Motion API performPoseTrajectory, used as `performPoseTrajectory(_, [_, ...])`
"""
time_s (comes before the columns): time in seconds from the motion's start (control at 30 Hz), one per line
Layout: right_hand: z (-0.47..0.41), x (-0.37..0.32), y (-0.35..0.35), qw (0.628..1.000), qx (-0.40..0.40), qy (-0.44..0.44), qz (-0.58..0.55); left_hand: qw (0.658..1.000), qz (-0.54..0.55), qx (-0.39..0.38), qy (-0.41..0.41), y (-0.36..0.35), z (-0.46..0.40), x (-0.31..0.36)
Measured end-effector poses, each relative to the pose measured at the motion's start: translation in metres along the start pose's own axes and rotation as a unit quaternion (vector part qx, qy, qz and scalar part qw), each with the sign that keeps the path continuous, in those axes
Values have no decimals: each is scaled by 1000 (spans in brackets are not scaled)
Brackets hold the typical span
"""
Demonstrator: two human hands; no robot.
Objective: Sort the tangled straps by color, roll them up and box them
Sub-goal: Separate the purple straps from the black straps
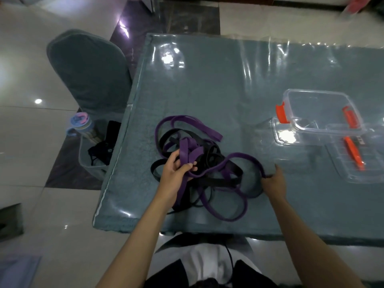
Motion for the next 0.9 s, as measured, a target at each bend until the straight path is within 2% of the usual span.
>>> performPoseTrajectory(0.1, [-7, 24, 7, 996, -35, -58, -51, 1000, 4, 17, 3, 1, 3, -5])
performPoseTrajectory(0.17, [-5, 37, 13, 984, -50, -86, -145, 999, 7, 31, 5, -2, 4, -8])
performPoseTrajectory(0.27, [7, 46, 24, 926, -103, -118, -345, 999, 14, 45, 17, -14, 11, -12])
performPoseTrajectory(0.33, [16, 46, 32, 896, -144, -116, -403, 999, 15, 36, 30, -27, 19, -14])
performPoseTrajectory(0.43, [42, 35, 38, 893, -217, -54, -390, 999, -33, -2, 35, -47, 36, -17])
performPoseTrajectory(0.53, [79, 13, 33, 908, -267, 75, -313, 985, -129, -113, 31, -65, 58, -22])
performPoseTrajectory(0.63, [115, -2, 20, 907, -297, 190, -231, 959, -192, -206, 15, -85, 83, -31])
performPoseTrajectory(0.7, [136, -2, 10, 896, -324, 237, -191, 959, -206, -196, -8, -94, 96, -36])
performPoseTrajectory(0.8, [146, 7, 14, 872, -372, 253, -193, 971, -200, -123, -49, -92, 110, -39])
performPoseTrajectory(0.9, [146, 24, 19, 823, -474, 188, -251, 974, -206, -68, -60, -82, 118, -34])
Point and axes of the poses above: each hand's wrist, its own z-axis away from the middle knuckle, its own y-axis out of the back of the hand, x = y × z, the point moved 4 cm from there along -z, towards the middle knuckle, and after that the axes turned 13 degrees about -y, right-handed, at the moved point
